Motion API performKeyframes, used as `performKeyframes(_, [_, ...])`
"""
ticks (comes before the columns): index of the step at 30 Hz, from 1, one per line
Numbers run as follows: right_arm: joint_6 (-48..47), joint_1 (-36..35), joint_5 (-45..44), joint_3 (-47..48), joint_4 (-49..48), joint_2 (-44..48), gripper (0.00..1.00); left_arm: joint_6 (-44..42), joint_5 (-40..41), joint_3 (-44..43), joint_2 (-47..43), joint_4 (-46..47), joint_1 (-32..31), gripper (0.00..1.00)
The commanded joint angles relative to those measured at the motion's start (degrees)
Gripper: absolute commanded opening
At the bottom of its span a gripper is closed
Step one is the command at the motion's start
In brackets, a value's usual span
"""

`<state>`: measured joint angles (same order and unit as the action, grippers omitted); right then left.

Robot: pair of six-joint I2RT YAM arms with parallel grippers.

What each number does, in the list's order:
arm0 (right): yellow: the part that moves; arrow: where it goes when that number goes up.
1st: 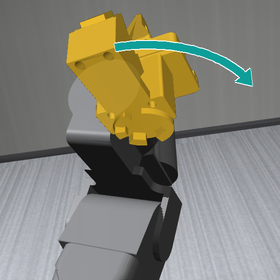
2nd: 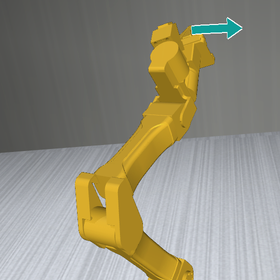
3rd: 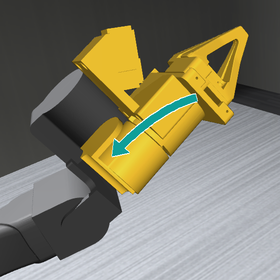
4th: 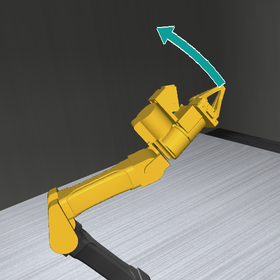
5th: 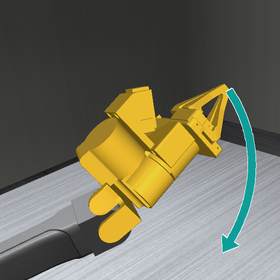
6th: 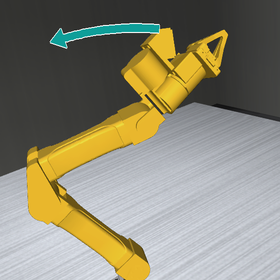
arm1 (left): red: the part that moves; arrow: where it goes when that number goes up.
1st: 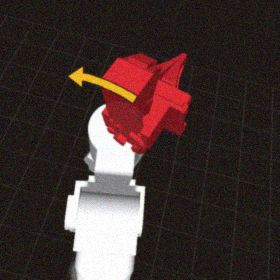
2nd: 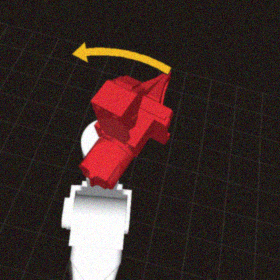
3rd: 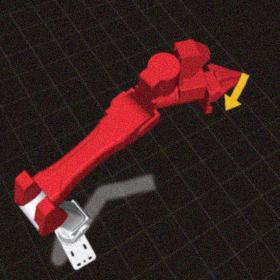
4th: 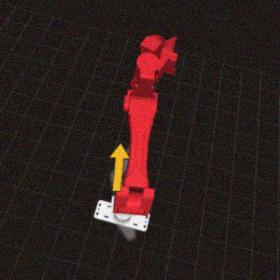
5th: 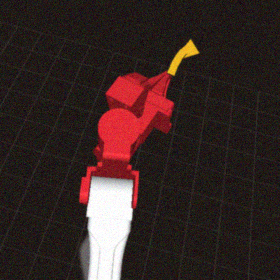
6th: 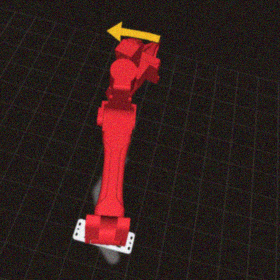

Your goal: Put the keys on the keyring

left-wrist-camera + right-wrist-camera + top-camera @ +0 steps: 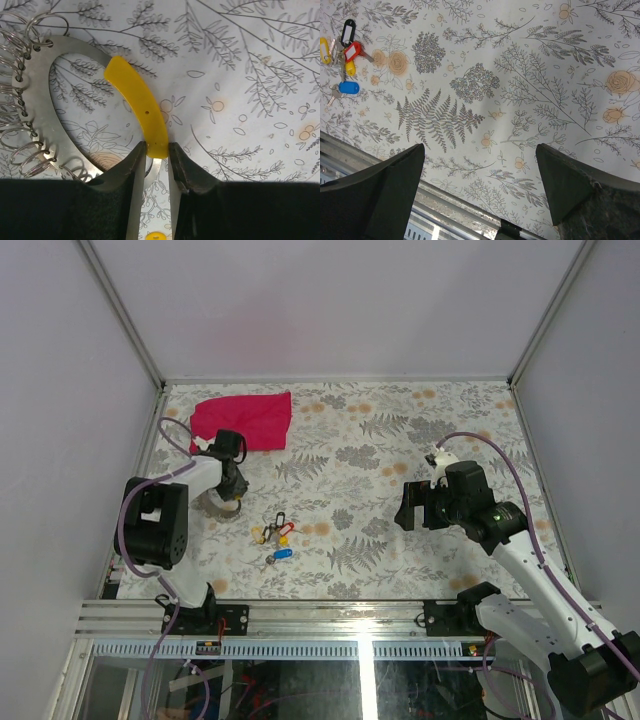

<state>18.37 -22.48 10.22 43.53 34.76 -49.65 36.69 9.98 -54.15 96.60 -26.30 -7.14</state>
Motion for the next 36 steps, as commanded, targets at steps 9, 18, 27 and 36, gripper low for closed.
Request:
performKeyframes(9, [-0.88,0.32,1.48,1.91,-0.46,1.52,1.0,-2.79,0.47,-8.84,9.46,0.0,-15.15,0.16])
performKeyframes(18, [-0.57,0.3,-1.69,3.52,1.31,3.13,1.0,-1.36,-0.31,-20.58,16.4,-4.05,-28.64,0.17])
performKeyframes(27, [4.69,0.25,-13.71,6.18,3.07,11.86,1.0,4.76,-1.14,-23.17,17.22,-4.19,-42.44,0.18])
performKeyframes(36, [9.07,0.31,-23.34,6.57,3.94,17.84,1.0,10.62,0.0,-21.33,13.27,-0.99,-53.78,0.28])
